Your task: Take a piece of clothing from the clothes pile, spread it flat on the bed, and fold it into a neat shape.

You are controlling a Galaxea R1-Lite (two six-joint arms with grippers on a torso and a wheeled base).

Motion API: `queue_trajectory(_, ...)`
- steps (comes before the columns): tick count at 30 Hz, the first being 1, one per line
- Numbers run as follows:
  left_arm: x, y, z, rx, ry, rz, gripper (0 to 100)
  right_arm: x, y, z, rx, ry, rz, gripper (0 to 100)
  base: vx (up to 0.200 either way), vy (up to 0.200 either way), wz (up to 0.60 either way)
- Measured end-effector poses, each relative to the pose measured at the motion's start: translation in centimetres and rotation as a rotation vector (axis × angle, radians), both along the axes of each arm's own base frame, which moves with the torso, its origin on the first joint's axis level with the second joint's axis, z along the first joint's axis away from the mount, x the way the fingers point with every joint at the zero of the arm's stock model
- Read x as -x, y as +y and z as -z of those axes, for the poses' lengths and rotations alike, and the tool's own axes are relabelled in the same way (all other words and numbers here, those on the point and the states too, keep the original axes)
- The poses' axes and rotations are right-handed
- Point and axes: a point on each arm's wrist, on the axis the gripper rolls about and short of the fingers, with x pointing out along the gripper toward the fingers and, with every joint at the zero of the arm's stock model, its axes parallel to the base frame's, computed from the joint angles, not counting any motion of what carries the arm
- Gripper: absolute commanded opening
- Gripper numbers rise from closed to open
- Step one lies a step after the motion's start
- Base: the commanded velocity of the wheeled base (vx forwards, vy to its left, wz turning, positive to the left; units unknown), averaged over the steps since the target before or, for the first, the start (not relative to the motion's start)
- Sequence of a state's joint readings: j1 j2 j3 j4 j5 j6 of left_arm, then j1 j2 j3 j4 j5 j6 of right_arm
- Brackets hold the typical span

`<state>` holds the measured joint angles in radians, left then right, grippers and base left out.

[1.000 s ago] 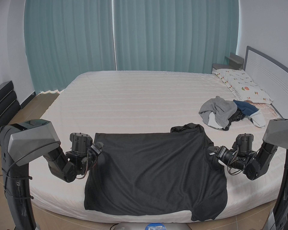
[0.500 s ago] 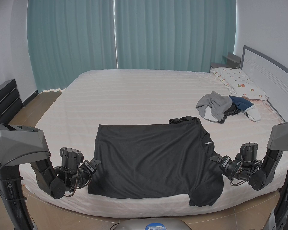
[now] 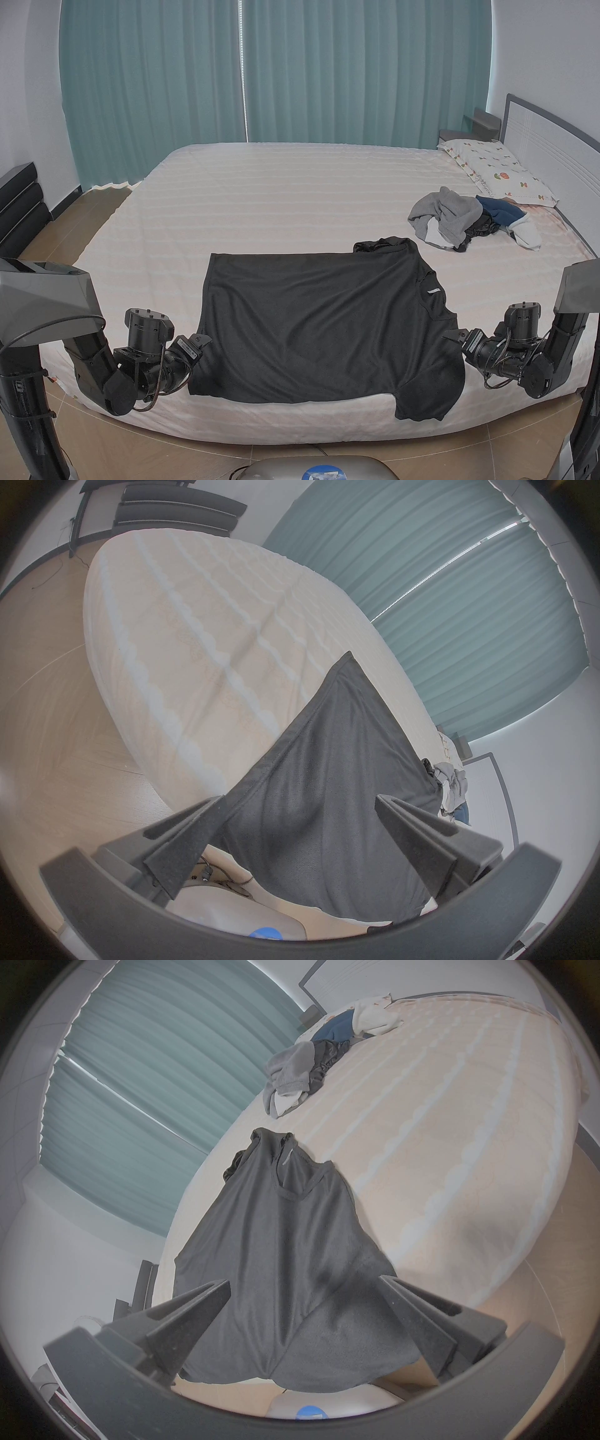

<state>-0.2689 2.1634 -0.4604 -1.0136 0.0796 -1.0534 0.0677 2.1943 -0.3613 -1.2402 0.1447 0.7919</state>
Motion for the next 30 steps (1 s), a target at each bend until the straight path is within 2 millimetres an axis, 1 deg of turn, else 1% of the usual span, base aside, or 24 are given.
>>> queue_trajectory(9,0.0,-0.1,0.0,-0.001,0.001,0.002,100,0.4,0.0,0.6,0.013,0.027,-0.009,100,0.000,-0.200,0.00)
queue_trajectory(16,0.1,0.2,0.0,-0.014,0.002,-0.003,100,0.7,0.2,1.2,0.034,0.047,-0.038,100,0.000,0.000,0.00)
queue_trajectory(21,0.0,2.1,-0.3,-0.085,-0.006,-0.004,100,0.5,0.8,1.3,0.030,0.020,-0.065,100,0.000,0.000,0.00)
queue_trajectory(24,0.2,3.7,-0.5,-0.129,-0.004,0.000,100,0.3,1.5,1.4,0.028,-0.005,-0.109,100,0.000,0.000,0.00)
queue_trajectory(25,0.3,4.2,-0.6,-0.129,-0.002,0.003,100,0.3,1.7,1.5,0.034,-0.008,-0.125,100,0.000,0.000,0.00)
queue_trajectory(30,1.2,5.1,-0.6,-0.084,0.022,0.052,100,0.4,2.6,2.2,0.077,-0.019,-0.201,100,0.000,0.000,0.00)
